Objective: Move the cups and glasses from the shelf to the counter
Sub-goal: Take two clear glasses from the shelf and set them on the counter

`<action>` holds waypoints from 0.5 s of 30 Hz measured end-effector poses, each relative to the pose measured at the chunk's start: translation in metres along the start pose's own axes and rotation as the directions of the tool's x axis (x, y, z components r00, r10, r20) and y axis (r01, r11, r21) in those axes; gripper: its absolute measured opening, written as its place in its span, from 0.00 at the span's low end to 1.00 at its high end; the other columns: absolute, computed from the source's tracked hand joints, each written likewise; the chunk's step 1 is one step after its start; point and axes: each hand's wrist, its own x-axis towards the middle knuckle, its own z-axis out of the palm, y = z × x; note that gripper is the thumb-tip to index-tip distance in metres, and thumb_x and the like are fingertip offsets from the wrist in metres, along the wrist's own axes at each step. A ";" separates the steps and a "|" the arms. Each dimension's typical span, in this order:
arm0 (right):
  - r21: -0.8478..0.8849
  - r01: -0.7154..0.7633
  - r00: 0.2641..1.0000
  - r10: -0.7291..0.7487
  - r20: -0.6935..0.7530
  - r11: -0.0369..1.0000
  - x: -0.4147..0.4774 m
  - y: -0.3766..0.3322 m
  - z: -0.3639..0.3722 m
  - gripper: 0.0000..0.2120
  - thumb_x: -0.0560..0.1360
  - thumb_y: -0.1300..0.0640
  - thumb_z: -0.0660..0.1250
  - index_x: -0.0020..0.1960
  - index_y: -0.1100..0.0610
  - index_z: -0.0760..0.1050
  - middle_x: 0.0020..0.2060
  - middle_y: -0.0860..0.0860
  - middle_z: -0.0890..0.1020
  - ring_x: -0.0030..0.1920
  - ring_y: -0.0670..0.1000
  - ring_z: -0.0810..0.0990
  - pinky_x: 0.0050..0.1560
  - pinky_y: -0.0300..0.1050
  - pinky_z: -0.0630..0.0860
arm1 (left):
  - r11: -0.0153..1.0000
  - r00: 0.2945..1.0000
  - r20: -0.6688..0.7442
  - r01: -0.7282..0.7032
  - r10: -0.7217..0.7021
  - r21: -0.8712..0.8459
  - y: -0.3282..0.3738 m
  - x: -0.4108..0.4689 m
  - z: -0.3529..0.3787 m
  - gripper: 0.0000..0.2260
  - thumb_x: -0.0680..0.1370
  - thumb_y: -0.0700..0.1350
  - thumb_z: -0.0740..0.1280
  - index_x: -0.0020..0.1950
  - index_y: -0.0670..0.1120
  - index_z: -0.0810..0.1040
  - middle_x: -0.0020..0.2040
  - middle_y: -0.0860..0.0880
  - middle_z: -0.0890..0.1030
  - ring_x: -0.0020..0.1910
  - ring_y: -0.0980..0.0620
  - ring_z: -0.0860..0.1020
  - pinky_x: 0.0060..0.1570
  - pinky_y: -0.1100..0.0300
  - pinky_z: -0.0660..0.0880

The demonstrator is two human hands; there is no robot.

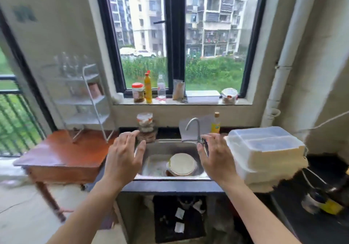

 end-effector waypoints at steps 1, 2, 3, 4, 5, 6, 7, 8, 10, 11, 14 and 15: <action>0.022 0.043 0.999 -0.043 0.006 0.999 0.012 -0.018 0.022 0.14 0.77 0.54 0.69 0.60 0.58 0.78 0.56 0.56 0.79 0.58 0.58 0.77 0.59 0.54 0.75 | 0.999 0.999 -0.013 0.034 -0.034 0.016 -0.023 0.003 -0.007 0.23 0.79 0.57 0.55 0.66 0.44 0.74 0.60 0.42 0.78 0.59 0.41 0.76 0.57 0.45 0.73; 0.044 0.082 0.996 -0.083 0.017 0.996 0.022 -0.032 0.042 0.14 0.77 0.54 0.69 0.60 0.59 0.79 0.56 0.56 0.79 0.58 0.58 0.77 0.60 0.53 0.75 | 0.997 0.997 -0.029 0.070 -0.069 0.025 -0.044 0.006 -0.012 0.23 0.79 0.57 0.54 0.66 0.44 0.74 0.61 0.42 0.78 0.60 0.41 0.76 0.58 0.45 0.73; 0.069 0.110 0.993 -0.112 0.036 0.992 0.032 -0.046 0.061 0.14 0.77 0.54 0.69 0.60 0.59 0.79 0.56 0.56 0.79 0.58 0.57 0.77 0.60 0.52 0.74 | 0.994 0.993 -0.049 0.109 -0.107 0.023 -0.063 0.008 -0.017 0.24 0.79 0.58 0.54 0.66 0.44 0.74 0.61 0.42 0.78 0.60 0.41 0.75 0.59 0.44 0.72; 0.092 0.130 0.989 -0.135 0.057 0.987 0.038 -0.057 0.077 0.14 0.78 0.54 0.68 0.61 0.59 0.78 0.56 0.56 0.79 0.58 0.57 0.77 0.61 0.52 0.73 | 0.990 0.988 -0.067 0.143 -0.142 0.015 -0.077 0.008 -0.019 0.25 0.79 0.58 0.54 0.66 0.43 0.75 0.61 0.42 0.77 0.61 0.41 0.75 0.59 0.44 0.72; 0.115 0.152 0.984 -0.161 0.073 0.982 0.046 -0.067 0.095 0.15 0.78 0.53 0.68 0.61 0.59 0.78 0.56 0.56 0.79 0.58 0.57 0.77 0.61 0.51 0.73 | 0.984 0.981 -0.082 0.179 -0.178 0.010 -0.094 0.009 -0.021 0.25 0.79 0.58 0.54 0.66 0.43 0.75 0.62 0.42 0.77 0.61 0.41 0.75 0.60 0.45 0.71; 0.140 0.169 0.979 -0.183 0.088 0.976 0.054 -0.077 0.114 0.15 0.79 0.52 0.67 0.62 0.59 0.78 0.56 0.55 0.78 0.58 0.56 0.77 0.61 0.52 0.74 | 0.978 0.974 -0.090 0.208 -0.206 0.012 -0.109 0.010 -0.021 0.26 0.79 0.58 0.54 0.66 0.42 0.75 0.62 0.42 0.77 0.62 0.41 0.75 0.61 0.46 0.71; 0.163 0.180 0.974 -0.198 0.106 0.970 0.062 -0.085 0.132 0.16 0.79 0.51 0.66 0.62 0.59 0.78 0.57 0.55 0.78 0.58 0.56 0.77 0.61 0.52 0.75 | 0.973 0.969 -0.099 0.228 -0.225 0.020 -0.124 0.012 -0.020 0.25 0.79 0.58 0.54 0.66 0.42 0.75 0.62 0.42 0.77 0.62 0.42 0.75 0.61 0.47 0.70; 0.183 0.186 0.970 -0.210 0.121 0.965 0.071 -0.093 0.150 0.15 0.79 0.51 0.67 0.62 0.58 0.78 0.57 0.55 0.78 0.57 0.56 0.77 0.59 0.52 0.76 | 0.969 0.965 -0.103 0.246 -0.242 0.030 -0.138 0.016 -0.019 0.24 0.79 0.57 0.56 0.66 0.43 0.75 0.62 0.42 0.77 0.62 0.42 0.75 0.62 0.48 0.70; 0.222 0.204 0.963 -0.236 0.128 0.953 0.090 -0.105 0.184 0.15 0.78 0.51 0.68 0.61 0.58 0.78 0.56 0.55 0.78 0.56 0.56 0.78 0.57 0.52 0.77 | 0.957 0.955 -0.110 0.284 -0.276 0.063 -0.165 0.030 -0.016 0.19 0.81 0.54 0.59 0.67 0.44 0.74 0.62 0.43 0.77 0.62 0.43 0.74 0.62 0.47 0.70; 0.246 0.207 0.960 -0.244 0.134 0.947 0.103 -0.110 0.202 0.15 0.78 0.51 0.68 0.61 0.57 0.78 0.56 0.55 0.78 0.55 0.56 0.78 0.56 0.52 0.77 | 0.949 0.949 -0.114 0.305 -0.295 0.082 -0.179 0.039 -0.014 0.17 0.82 0.52 0.61 0.67 0.45 0.73 0.63 0.43 0.76 0.63 0.43 0.74 0.61 0.47 0.70; 0.301 0.210 0.953 -0.263 0.148 0.930 0.144 -0.122 0.252 0.15 0.77 0.53 0.69 0.61 0.59 0.78 0.56 0.56 0.78 0.55 0.58 0.79 0.55 0.53 0.78 | 0.929 0.931 -0.147 0.351 -0.333 0.118 -0.211 0.078 -0.007 0.16 0.81 0.50 0.63 0.68 0.47 0.73 0.64 0.45 0.76 0.64 0.44 0.72 0.62 0.48 0.69; 0.319 0.208 0.952 -0.266 0.149 0.925 0.160 -0.126 0.268 0.15 0.77 0.53 0.70 0.60 0.59 0.79 0.56 0.56 0.79 0.56 0.58 0.79 0.56 0.53 0.78 | 0.923 0.926 -0.153 0.365 -0.346 0.121 -0.221 0.096 -0.004 0.16 0.81 0.50 0.63 0.68 0.47 0.73 0.65 0.45 0.75 0.65 0.44 0.72 0.62 0.48 0.68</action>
